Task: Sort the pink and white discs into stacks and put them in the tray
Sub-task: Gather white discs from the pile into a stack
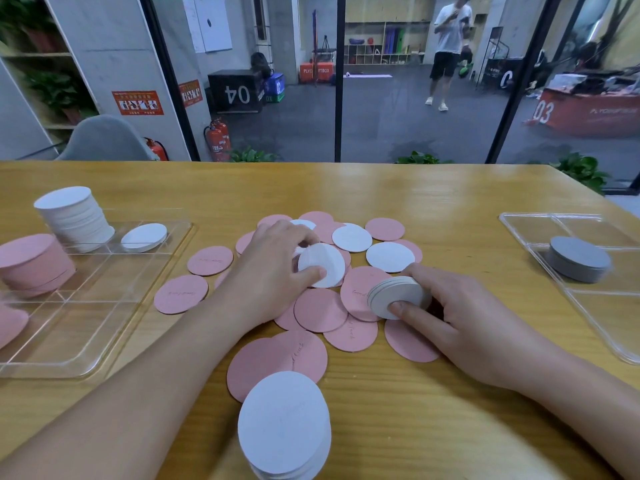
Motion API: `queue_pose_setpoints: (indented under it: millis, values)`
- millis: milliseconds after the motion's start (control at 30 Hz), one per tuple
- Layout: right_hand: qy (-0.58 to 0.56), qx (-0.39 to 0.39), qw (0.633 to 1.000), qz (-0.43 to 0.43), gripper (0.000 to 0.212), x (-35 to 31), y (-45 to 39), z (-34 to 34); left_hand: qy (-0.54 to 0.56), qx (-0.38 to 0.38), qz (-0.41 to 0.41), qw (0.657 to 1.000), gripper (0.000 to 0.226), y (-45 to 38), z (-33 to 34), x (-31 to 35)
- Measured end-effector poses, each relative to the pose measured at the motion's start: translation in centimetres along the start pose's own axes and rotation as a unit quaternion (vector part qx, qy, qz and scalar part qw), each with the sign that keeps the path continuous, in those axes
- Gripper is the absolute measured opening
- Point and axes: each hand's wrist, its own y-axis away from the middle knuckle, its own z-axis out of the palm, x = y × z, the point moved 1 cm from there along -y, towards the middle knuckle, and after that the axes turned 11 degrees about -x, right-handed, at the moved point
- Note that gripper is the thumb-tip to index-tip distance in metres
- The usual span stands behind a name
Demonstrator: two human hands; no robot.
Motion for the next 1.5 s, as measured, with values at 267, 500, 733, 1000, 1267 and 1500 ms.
queue_pose_setpoints:
  millis: [267,500,733,1000,1267,1500]
  values:
    - [-0.008,0.002,1.000,0.000,0.025,-0.1,0.0,0.0,0.241,0.034,0.120,0.963,0.006,0.4,-0.9,1.4]
    - [-0.009,0.032,0.999,0.012,0.025,0.4,-0.1,0.0,0.261,-0.065,0.174,0.947,0.003,1.1,0.7,3.0]
    - [0.001,0.027,1.000,0.002,0.010,0.0,-0.4,0.2,0.275,-0.107,0.176,0.939,0.011,1.2,1.1,3.3]
    - [-0.011,0.013,1.000,-0.003,0.025,-0.1,-0.3,0.2,0.169,-0.049,0.080,0.981,0.035,0.8,-1.0,1.5]
    - [-0.016,0.006,1.000,-0.001,0.028,0.0,-0.2,0.2,-0.033,-0.025,-0.056,0.998,0.009,0.4,-2.8,-2.7]
    - [-0.016,0.006,1.000,0.010,0.029,0.0,-0.1,0.1,-0.082,-0.071,-0.057,0.992,0.012,0.4,-2.8,-2.4]
